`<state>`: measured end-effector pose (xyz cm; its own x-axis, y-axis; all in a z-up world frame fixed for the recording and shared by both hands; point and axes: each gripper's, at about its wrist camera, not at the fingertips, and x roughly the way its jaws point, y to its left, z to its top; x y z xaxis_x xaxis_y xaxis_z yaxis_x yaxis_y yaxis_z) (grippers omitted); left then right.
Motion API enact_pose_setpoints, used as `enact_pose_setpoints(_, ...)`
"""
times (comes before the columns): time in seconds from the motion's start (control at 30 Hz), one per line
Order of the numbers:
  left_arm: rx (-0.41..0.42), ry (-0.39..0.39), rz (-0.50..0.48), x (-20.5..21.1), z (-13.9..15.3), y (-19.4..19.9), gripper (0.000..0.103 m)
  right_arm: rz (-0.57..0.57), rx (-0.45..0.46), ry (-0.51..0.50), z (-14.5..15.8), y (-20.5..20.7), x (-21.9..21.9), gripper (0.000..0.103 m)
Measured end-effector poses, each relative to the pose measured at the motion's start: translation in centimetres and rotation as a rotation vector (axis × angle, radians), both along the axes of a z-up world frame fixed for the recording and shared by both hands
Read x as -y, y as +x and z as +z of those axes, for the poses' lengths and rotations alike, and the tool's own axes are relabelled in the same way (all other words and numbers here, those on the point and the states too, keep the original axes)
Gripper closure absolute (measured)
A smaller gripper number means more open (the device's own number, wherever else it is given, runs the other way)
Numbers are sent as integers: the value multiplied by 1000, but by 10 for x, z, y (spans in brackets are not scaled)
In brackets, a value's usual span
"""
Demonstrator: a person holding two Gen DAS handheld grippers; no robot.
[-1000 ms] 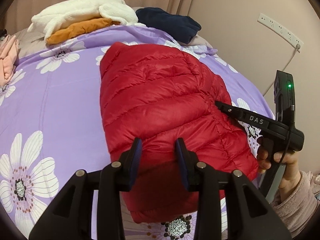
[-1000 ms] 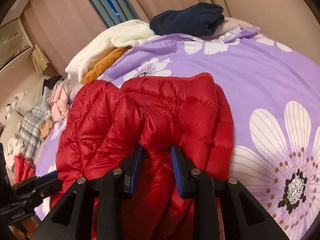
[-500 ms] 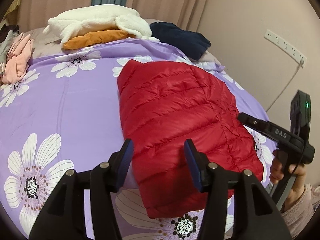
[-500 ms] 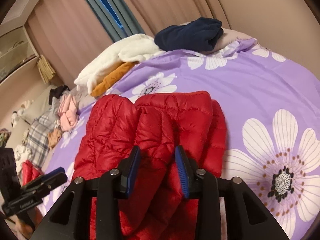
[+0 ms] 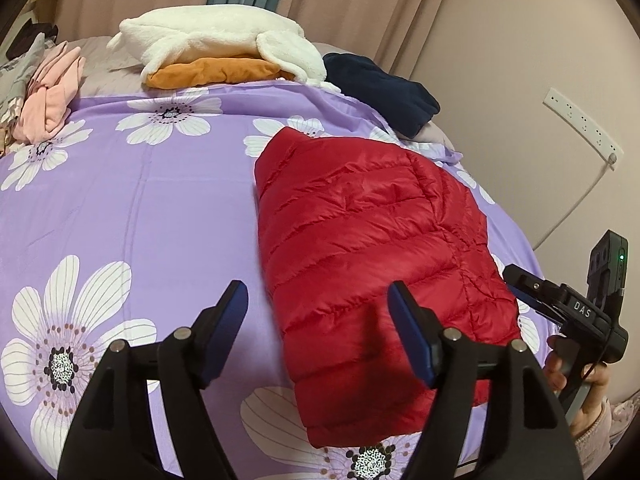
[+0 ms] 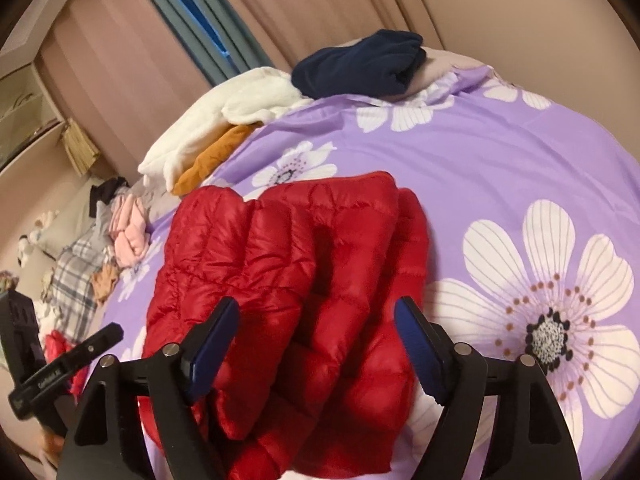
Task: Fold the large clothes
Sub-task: 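Open both tools and release the folded jacket, then close both tools on the sides of the folded jacket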
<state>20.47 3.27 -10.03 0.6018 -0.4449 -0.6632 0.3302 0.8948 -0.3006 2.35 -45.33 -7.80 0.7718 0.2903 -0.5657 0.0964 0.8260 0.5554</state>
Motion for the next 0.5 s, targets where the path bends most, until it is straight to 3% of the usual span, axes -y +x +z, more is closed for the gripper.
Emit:
enact_pose_setpoints(0.23, -19, -6, 13, -4, -3, 5, 21, -3, -21, 27, -4, -1, 2, 18)
enact_pose_setpoints(0.5, -35, -12, 5, -4, -7, 9, 19, 5, -42, 49, -9, 1, 1, 12)
